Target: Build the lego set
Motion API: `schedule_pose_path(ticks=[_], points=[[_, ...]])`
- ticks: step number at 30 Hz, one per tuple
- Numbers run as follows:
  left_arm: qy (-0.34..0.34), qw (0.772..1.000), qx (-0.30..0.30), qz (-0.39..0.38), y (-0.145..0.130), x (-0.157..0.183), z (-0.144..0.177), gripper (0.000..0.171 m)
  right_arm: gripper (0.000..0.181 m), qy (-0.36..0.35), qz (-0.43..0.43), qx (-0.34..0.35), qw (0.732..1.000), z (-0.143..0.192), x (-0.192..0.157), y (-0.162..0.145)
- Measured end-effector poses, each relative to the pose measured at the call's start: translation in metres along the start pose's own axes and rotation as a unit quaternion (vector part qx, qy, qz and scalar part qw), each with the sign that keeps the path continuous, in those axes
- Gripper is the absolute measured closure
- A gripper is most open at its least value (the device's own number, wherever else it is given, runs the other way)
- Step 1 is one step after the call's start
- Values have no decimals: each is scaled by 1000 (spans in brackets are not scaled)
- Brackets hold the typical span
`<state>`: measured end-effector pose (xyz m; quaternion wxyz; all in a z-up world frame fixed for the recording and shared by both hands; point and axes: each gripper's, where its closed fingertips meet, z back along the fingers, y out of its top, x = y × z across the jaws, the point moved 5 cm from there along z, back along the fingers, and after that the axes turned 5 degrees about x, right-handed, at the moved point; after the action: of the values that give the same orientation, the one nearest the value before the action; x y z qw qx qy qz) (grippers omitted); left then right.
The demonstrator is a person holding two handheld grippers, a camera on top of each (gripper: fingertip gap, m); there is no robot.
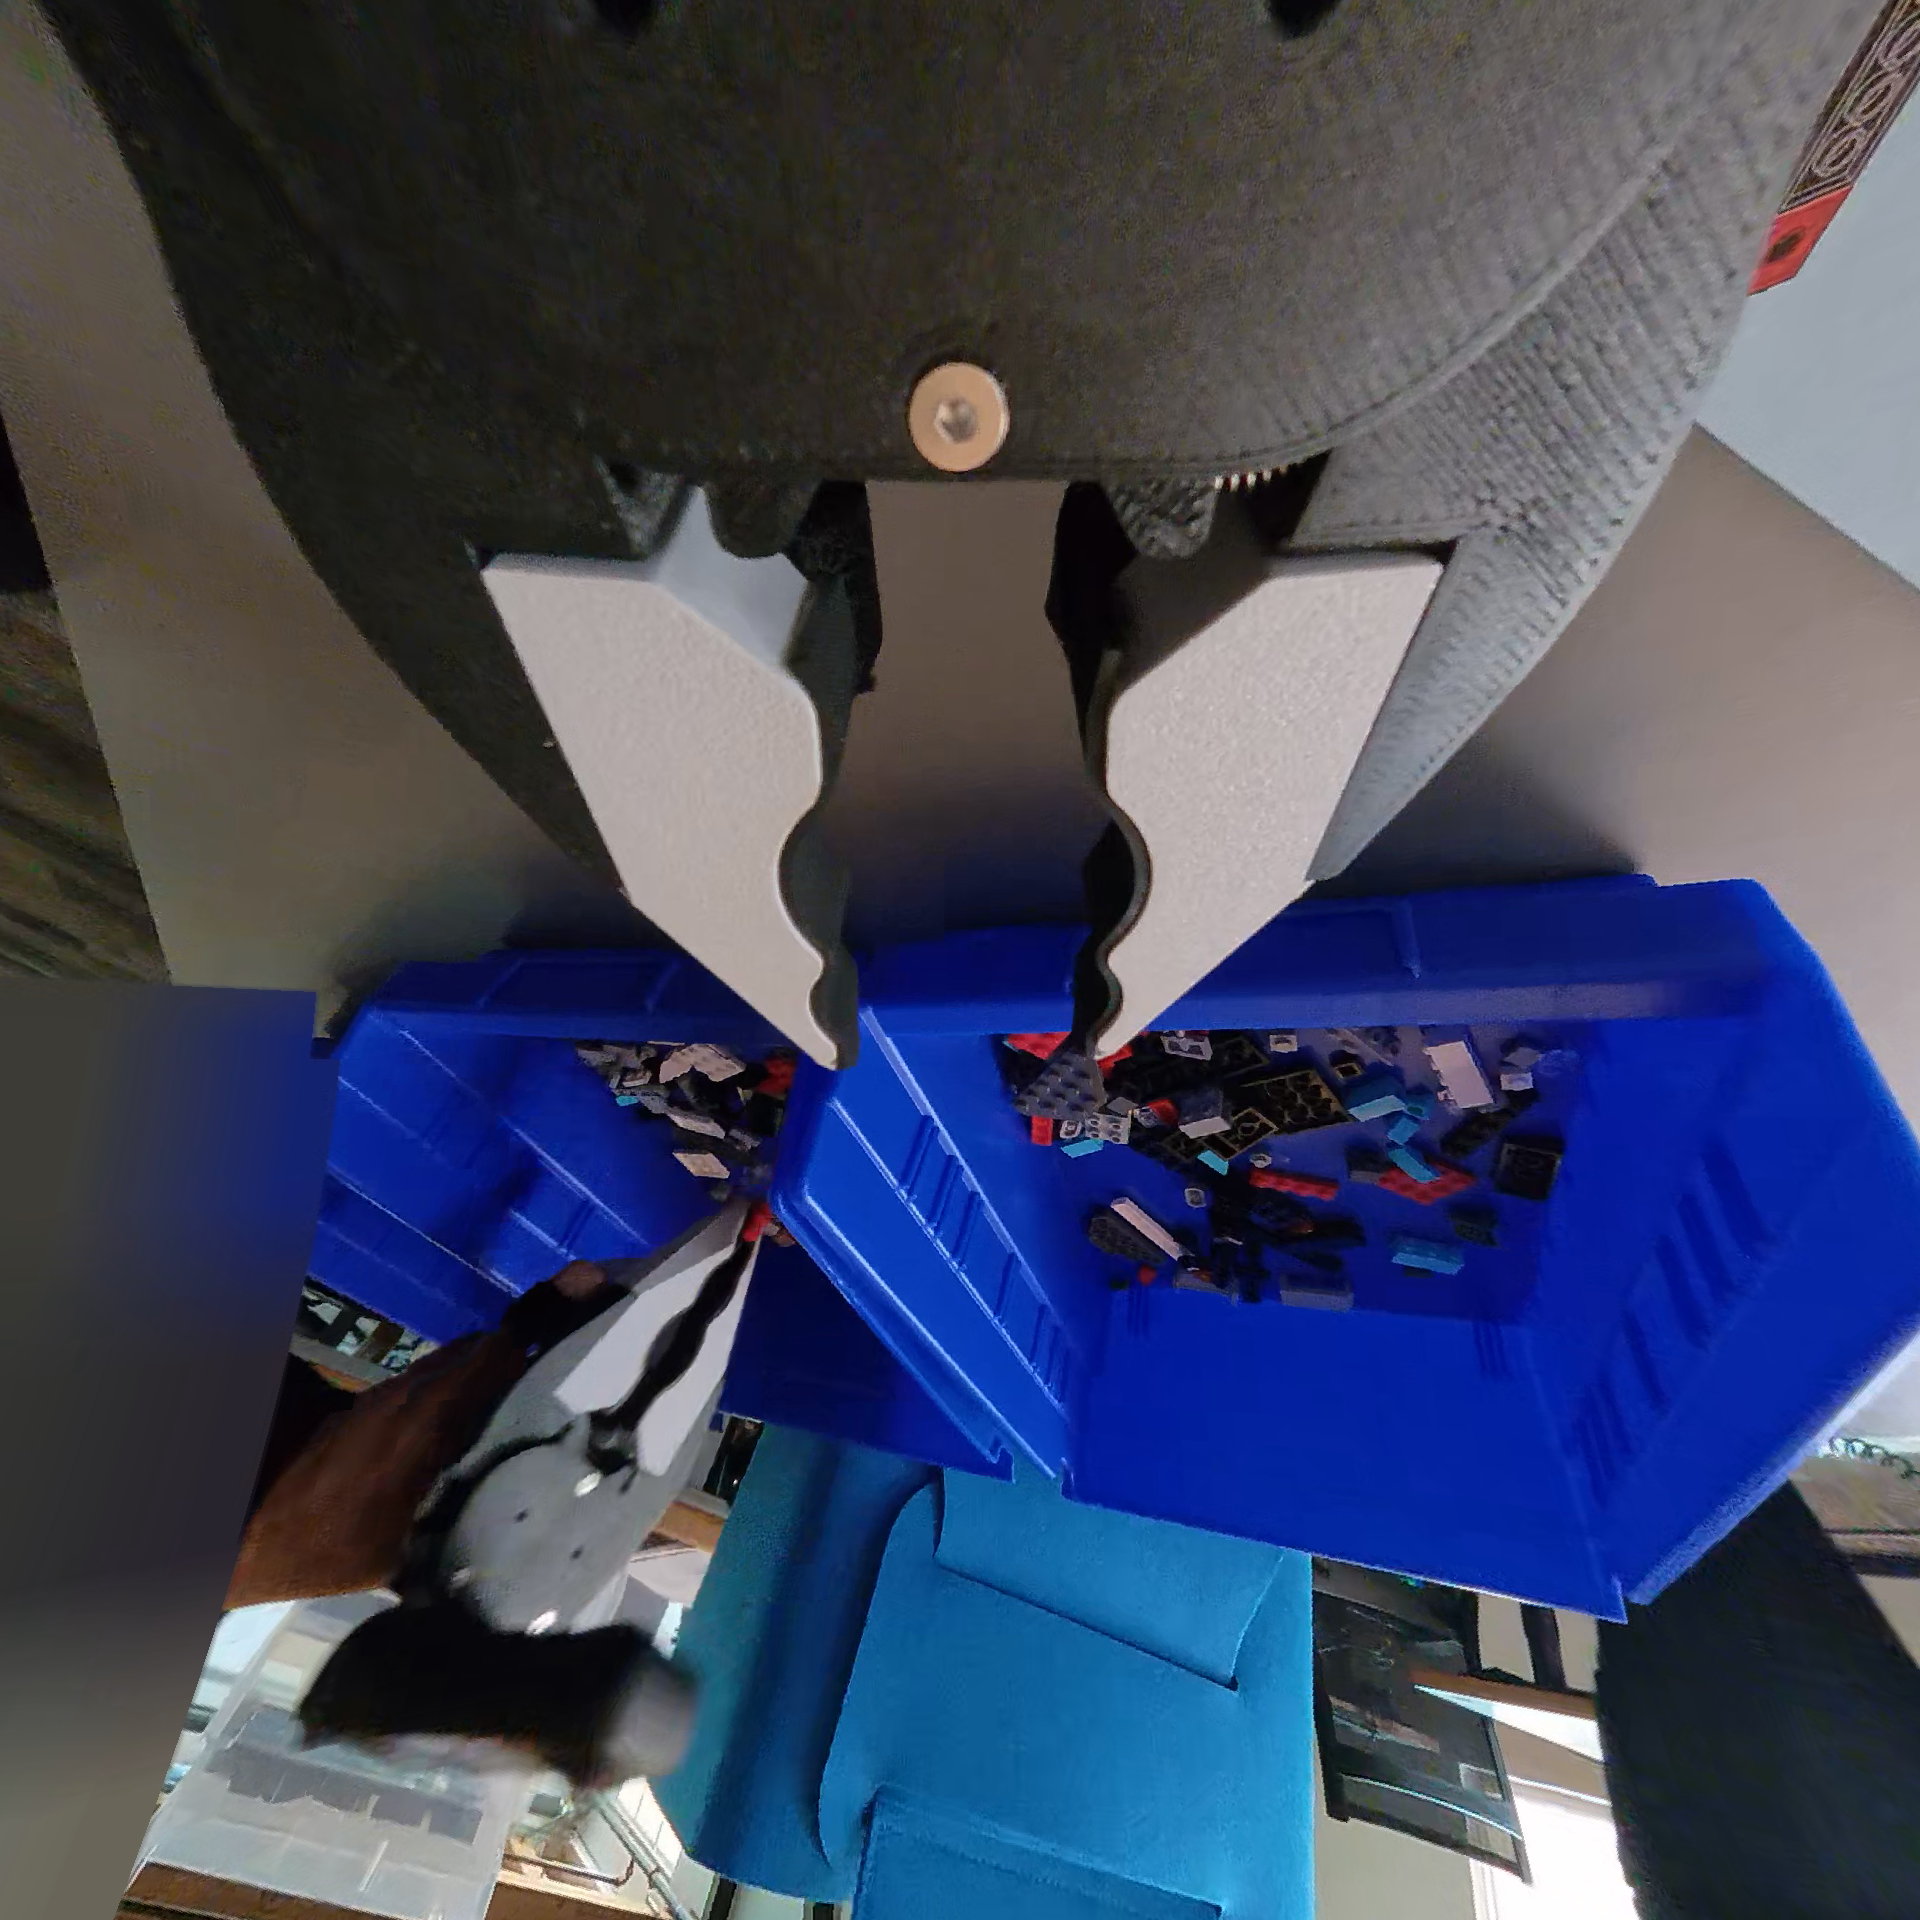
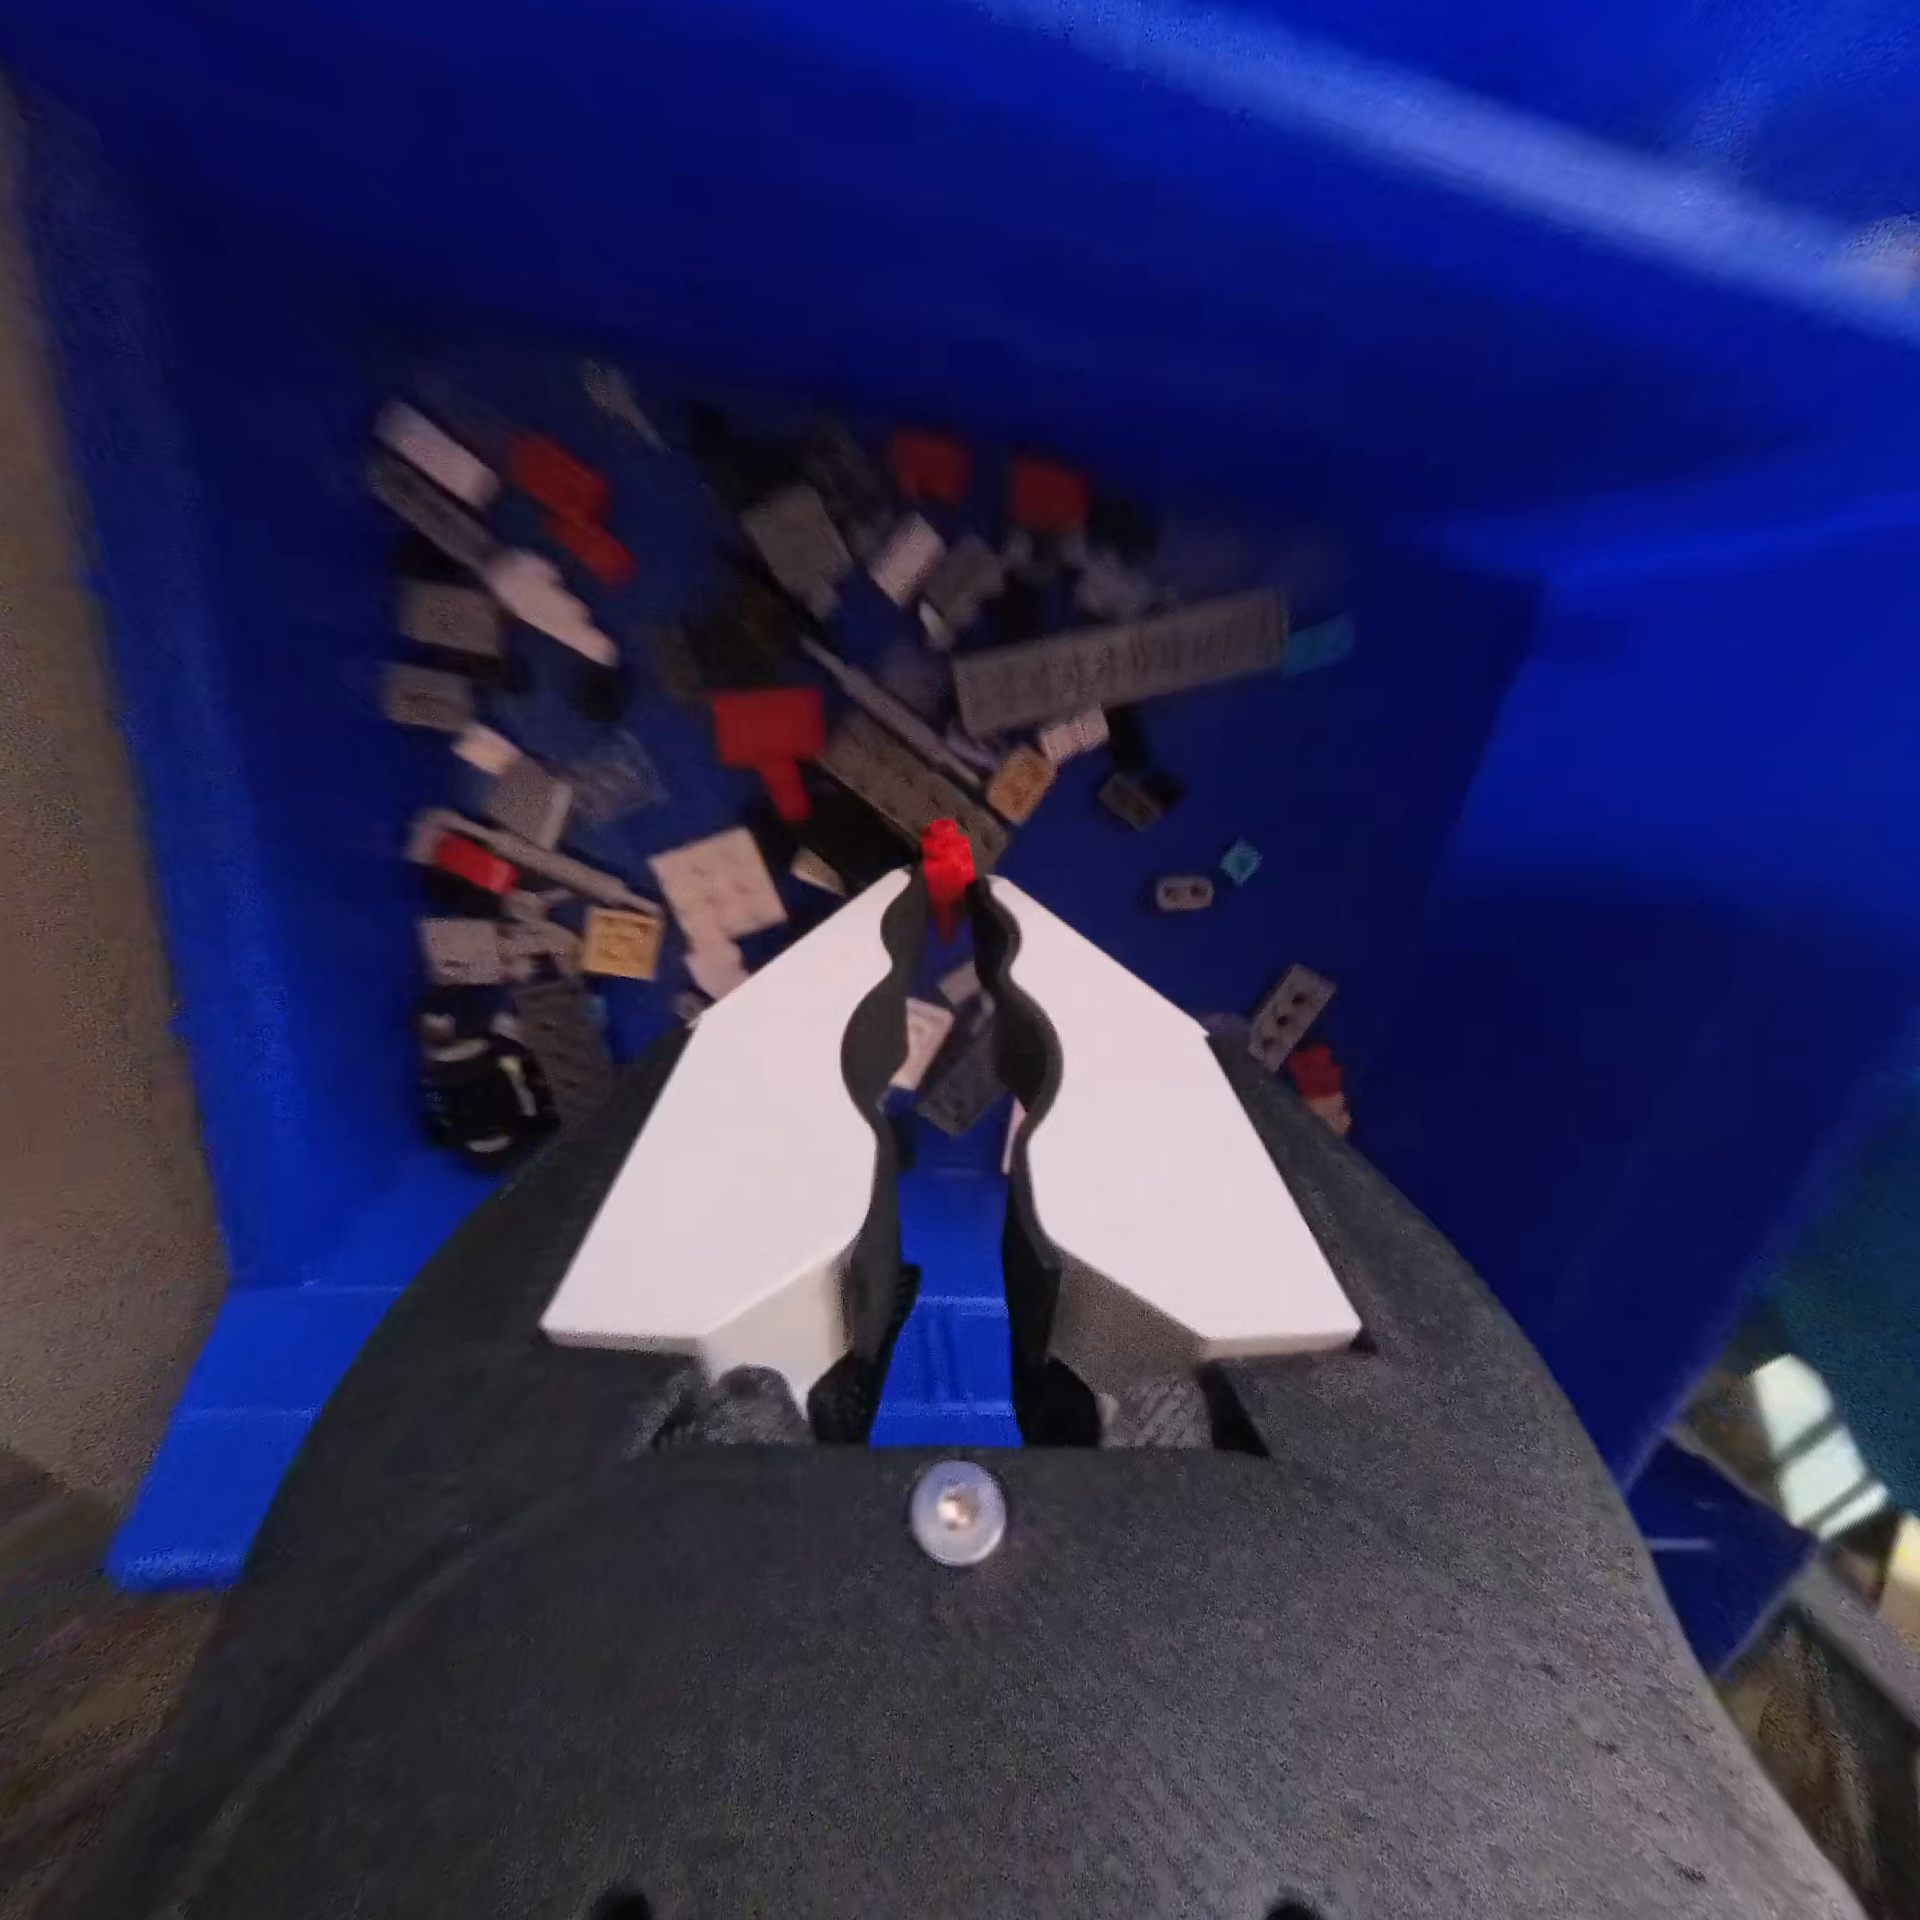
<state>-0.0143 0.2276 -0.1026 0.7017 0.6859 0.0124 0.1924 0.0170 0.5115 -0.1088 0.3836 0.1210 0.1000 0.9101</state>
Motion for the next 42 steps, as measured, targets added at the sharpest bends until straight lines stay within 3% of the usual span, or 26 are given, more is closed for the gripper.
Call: schedule_pose_path(ticks=[3, 7, 12, 17, 21, 29, 37, 42], points=[[0, 1000, 4, 8, 2, -1, 1, 129, 169, -20, 63, 112, 992, 37, -36, 28], [-12, 999, 10, 34, 4, 0, 2, 129, 169, -46, 86, 210, 973, 73, -84, 56], [-21, 999, -5, 41, -2, 7, -1, 129, 169, -9, 47, 297, 954, 74, -141, 78], [-9, 996, -85, 25, -26, 13, -12, 130, 170, 5, 11, 274, 962, 16, -181, 76], [-4, 995, -102, 4, -30, 15, -16, 130, 169, -1, -1, 263, 965, -13, -196, 80], [-53, 992, -111, 6, -31, 20, -14, 130, 169, -73, 32, 262, 962, -41, -199, 99], [-68, 992, -104, 36, -29, 13, -8, 130, 166, -60, 9, 259, 964, -60, -204, 99], [-75, 991, -100, 53, -27, 11, -7, 130, 153, -45, -15, 287, 957, -61, -201, 98]])
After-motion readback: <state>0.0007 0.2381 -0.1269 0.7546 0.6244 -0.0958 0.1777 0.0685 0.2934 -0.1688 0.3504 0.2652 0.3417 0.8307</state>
